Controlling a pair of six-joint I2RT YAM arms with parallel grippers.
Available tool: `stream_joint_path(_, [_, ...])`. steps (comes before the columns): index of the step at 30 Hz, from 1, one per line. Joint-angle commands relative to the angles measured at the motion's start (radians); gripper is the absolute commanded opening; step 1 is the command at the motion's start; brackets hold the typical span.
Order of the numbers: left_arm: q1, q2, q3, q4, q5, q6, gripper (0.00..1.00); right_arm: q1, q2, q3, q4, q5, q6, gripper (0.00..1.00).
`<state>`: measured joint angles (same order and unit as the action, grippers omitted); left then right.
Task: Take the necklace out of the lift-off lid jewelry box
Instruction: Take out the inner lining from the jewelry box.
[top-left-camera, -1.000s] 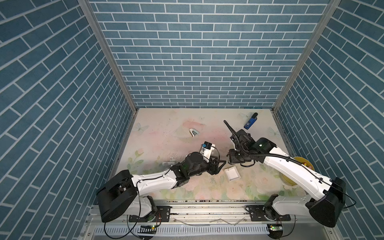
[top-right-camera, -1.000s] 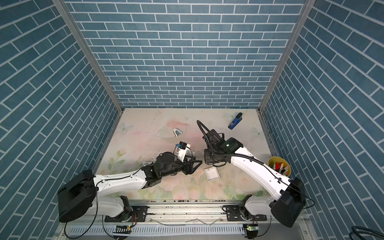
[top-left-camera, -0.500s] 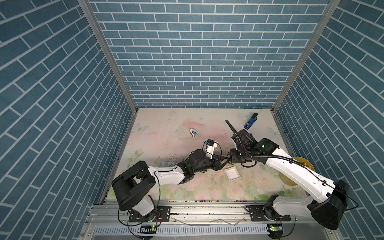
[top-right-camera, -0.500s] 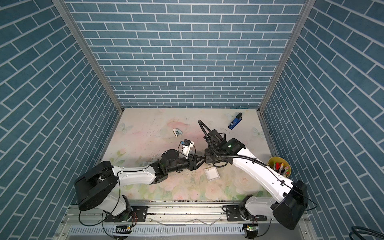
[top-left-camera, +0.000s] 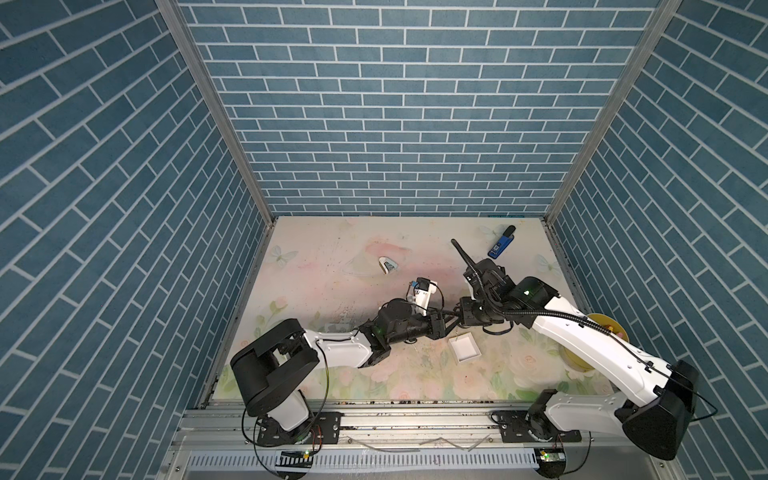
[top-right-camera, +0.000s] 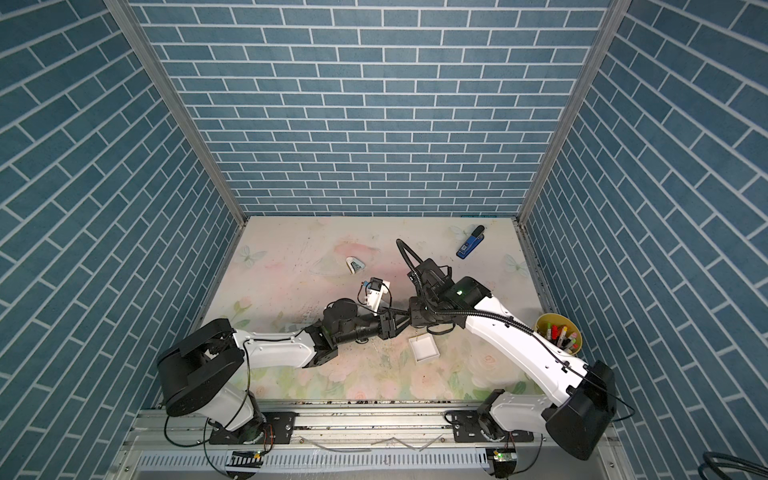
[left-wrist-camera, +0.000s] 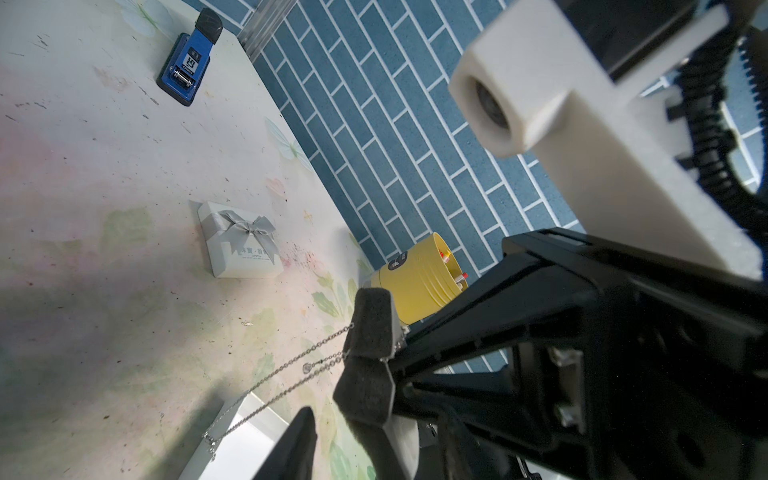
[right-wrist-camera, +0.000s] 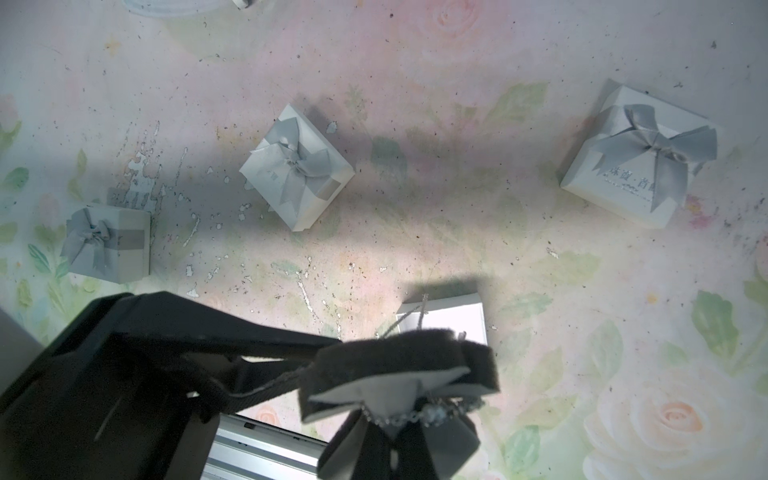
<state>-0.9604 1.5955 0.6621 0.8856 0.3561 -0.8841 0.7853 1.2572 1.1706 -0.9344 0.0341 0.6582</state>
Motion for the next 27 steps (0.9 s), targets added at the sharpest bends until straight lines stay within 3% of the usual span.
stream_joint_path(1, [-0.004, 0.014, -0.015, 0.032, 0.012, 0.003, 0.45, 0.004, -0.005, 0.014, -0.005, 0.009, 0.044, 0.01])
stream_joint_path(18, [-0.017, 0.043, -0.005, 0.016, 0.008, 0.005, 0.44, 0.004, 0.004, 0.022, -0.003, 0.007, 0.04, 0.01])
stream_joint_path(27, [-0.016, 0.037, -0.009, 0.032, 0.009, 0.026, 0.12, 0.003, 0.009, 0.026, 0.0, 0.001, 0.038, 0.02])
